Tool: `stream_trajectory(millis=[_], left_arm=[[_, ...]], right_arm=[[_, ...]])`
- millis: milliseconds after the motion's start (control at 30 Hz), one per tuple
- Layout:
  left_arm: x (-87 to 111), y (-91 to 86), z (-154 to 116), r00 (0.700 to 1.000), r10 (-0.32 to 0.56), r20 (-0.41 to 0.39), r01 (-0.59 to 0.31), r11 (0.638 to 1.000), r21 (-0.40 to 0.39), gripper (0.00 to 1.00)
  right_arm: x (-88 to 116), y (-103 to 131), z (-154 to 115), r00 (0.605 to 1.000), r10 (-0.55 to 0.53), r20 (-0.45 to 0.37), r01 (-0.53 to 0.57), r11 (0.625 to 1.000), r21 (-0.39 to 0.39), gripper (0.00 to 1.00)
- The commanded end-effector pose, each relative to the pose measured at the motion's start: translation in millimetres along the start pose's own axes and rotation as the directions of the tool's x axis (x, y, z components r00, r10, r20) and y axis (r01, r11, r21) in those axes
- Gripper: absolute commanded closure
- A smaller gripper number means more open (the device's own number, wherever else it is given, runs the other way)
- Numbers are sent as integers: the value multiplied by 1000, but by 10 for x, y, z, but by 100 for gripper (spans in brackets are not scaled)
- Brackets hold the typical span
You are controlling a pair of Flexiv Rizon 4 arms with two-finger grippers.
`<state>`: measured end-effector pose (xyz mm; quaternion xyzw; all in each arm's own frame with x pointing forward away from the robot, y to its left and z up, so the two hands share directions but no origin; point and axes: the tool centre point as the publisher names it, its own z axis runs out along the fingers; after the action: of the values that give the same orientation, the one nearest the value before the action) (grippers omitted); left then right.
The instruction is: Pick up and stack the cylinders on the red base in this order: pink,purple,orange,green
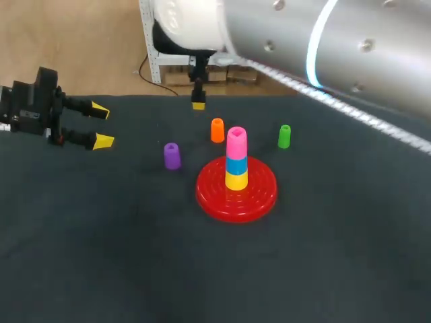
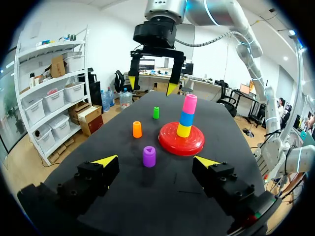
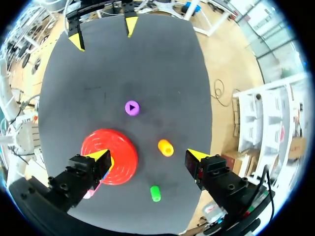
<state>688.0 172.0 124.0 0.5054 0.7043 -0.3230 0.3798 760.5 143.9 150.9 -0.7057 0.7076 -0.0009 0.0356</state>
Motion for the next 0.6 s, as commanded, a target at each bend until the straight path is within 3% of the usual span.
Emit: stream_trajectory(millis=[33,267,600], left_arm=[[15,-15,-4,1000,3,5,-3,1000,-4,0],[15,-15,-4,1000,3,5,-3,1000,-4,0],[15,-15,-4,1000,3,5,-3,1000,-4,0]], right_arm=[[-250,-47,157,998,-42,-47,36,990,-135,0],[-427,85,362,994,-96,-47,89,989,-118,0],[-501,171,694,997,-69,-31,67,995,-80,0]])
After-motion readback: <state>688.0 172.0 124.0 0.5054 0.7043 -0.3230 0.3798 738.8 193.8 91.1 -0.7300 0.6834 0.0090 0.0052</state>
